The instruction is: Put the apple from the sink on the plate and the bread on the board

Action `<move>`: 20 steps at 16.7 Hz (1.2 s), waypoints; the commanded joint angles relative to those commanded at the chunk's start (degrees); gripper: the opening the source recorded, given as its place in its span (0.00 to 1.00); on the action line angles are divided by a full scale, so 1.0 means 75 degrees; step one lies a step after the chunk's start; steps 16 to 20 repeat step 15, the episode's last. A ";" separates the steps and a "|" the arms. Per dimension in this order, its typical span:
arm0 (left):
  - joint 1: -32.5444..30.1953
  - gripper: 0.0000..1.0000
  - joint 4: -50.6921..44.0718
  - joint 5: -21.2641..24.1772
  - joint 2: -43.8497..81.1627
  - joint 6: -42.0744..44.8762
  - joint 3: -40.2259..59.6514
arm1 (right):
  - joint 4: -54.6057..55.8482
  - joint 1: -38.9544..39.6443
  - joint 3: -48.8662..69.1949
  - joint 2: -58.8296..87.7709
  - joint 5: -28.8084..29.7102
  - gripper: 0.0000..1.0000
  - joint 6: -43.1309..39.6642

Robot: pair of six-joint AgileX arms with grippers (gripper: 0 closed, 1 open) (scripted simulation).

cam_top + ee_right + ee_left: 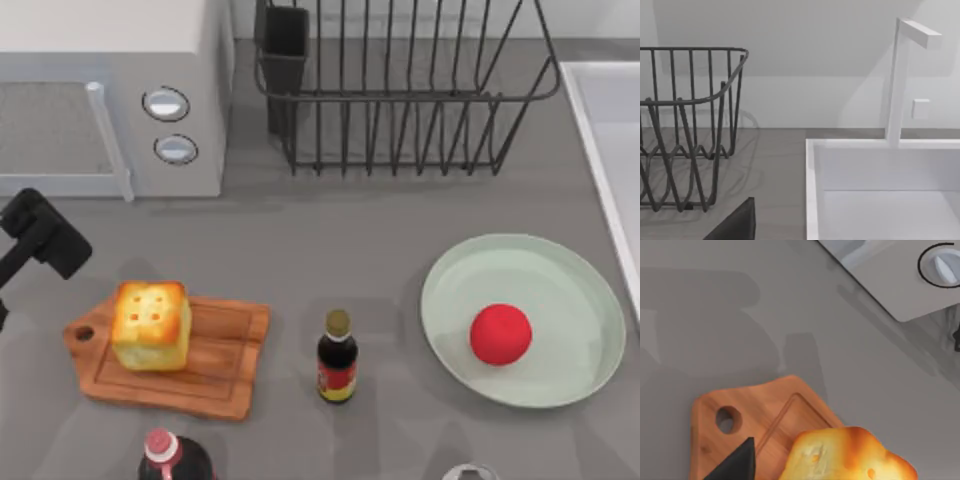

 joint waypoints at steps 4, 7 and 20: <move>0.0554 1.00 0.1195 -0.0017 -0.2706 0.2946 -0.1546 | 0.0000 0.0000 0.0000 0.0000 0.0000 1.00 0.0000; 0.0916 1.00 0.1973 -0.0027 -0.4431 0.4779 -0.2559 | 0.0000 0.0000 0.0000 0.0000 0.0000 1.00 0.0000; 0.1334 1.00 0.2873 -0.0040 -0.6158 0.6624 -0.3717 | 0.0000 0.0000 0.0000 0.0000 0.0000 1.00 0.0000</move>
